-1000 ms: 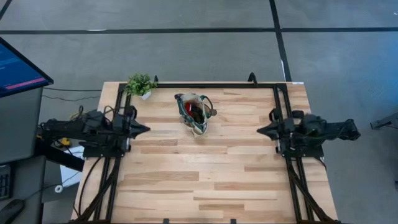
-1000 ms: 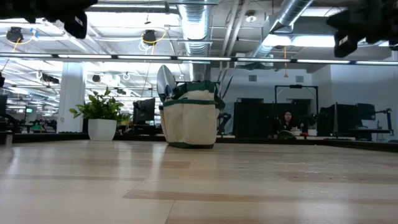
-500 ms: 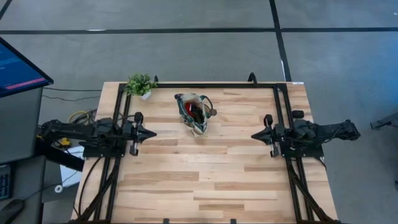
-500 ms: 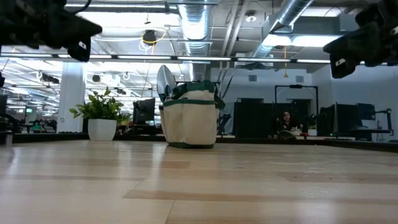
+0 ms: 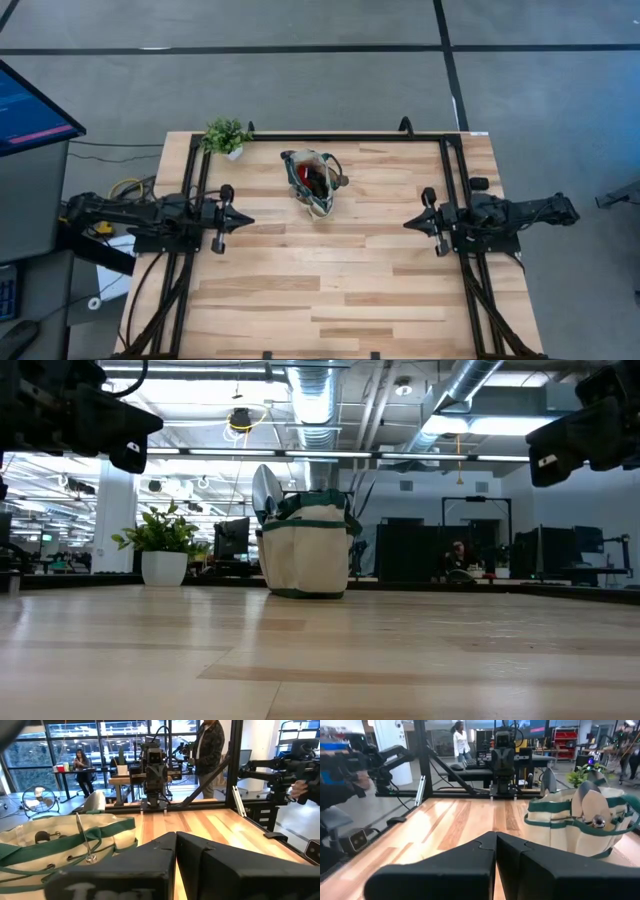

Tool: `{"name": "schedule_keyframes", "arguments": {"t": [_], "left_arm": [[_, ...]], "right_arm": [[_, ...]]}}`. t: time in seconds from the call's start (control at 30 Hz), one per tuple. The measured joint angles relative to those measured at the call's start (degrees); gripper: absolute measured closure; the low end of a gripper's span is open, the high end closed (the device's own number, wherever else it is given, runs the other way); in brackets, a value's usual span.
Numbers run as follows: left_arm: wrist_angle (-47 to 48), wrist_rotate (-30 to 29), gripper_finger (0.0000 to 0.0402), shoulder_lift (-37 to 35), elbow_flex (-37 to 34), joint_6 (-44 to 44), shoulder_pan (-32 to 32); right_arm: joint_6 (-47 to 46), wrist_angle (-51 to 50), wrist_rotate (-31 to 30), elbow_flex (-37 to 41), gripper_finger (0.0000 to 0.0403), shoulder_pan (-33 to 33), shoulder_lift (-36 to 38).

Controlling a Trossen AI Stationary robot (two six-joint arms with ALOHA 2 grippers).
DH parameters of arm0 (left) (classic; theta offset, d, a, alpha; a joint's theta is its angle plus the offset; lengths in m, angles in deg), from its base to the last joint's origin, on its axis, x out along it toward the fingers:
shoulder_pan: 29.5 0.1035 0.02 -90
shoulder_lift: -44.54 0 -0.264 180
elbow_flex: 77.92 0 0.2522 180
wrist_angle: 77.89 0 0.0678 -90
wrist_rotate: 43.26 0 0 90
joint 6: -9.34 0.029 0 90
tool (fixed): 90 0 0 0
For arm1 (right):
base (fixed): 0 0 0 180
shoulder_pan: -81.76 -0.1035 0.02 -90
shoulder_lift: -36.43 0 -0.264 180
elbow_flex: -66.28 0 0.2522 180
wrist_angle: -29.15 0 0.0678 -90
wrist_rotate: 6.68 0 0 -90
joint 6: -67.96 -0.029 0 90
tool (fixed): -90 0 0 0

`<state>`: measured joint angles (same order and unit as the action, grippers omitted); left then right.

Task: Pick & Place Garden tools in Gardening bag
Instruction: Return to Home Position

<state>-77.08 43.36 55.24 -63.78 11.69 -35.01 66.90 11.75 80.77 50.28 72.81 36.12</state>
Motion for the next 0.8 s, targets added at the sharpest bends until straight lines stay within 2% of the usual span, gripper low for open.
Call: {"name": "schedule_keyframes", "arguments": {"t": [0.8], "left_arm": [[-0.7, 0.0, 0.0401, 0.0, 0.0, 0.0, 0.0]], "right_arm": [[-0.1, -0.1, -0.2, 0.0, 0.0403, 0.0, 0.0]]}}
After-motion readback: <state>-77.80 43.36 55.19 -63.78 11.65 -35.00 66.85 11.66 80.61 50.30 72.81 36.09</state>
